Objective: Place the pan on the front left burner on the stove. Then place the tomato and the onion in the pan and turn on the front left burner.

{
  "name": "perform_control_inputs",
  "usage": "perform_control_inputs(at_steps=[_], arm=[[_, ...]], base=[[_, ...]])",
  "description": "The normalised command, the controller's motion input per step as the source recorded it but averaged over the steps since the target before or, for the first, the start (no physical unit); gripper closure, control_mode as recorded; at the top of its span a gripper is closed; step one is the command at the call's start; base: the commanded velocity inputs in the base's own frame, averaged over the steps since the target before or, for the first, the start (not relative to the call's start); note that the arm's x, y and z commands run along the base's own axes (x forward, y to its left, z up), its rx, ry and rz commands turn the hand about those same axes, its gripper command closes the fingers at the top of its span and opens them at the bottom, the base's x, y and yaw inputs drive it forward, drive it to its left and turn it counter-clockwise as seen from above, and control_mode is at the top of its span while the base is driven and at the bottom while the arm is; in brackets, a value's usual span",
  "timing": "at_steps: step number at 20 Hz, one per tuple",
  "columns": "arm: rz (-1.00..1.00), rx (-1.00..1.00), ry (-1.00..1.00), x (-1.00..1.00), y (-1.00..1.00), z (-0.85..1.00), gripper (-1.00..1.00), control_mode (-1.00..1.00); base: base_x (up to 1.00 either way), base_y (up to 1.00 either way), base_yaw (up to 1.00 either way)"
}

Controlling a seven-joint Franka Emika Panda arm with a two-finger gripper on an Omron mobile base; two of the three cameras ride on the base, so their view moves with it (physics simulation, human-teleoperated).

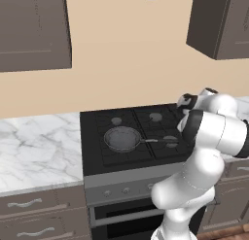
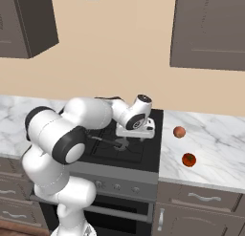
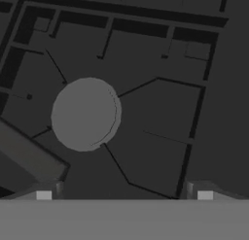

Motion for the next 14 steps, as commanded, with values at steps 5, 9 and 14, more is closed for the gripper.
perform_control_inputs(at_steps=[5, 9, 14], arm=[[0.00, 0.00, 0.00, 0.02, -0.24, 0.00, -1.00, -1.00], [0.00, 0.00, 0.00, 0.03, -0.29, 0.00, -1.00, -1.00], [0.00, 0.00, 0.00, 0.01, -0.35, 0.00, -1.00, -1.00]], base=[[0.00, 0.00, 0.00], [0.00, 0.00, 0.00], [0.00, 0.00, 0.00]])
